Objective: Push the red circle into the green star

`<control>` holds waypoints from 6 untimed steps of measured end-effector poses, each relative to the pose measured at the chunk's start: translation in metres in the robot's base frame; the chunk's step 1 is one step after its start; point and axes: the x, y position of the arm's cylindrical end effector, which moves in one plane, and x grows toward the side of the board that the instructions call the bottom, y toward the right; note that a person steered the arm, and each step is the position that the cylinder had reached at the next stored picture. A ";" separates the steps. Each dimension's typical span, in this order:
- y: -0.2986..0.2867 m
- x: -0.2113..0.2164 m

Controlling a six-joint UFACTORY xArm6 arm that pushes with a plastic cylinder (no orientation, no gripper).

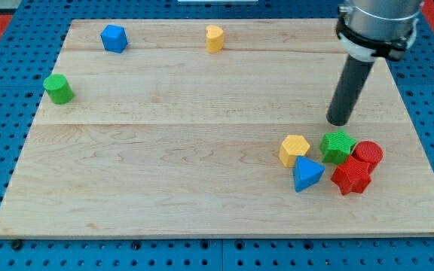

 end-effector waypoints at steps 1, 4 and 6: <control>-0.006 0.020; 0.073 0.011; 0.085 0.060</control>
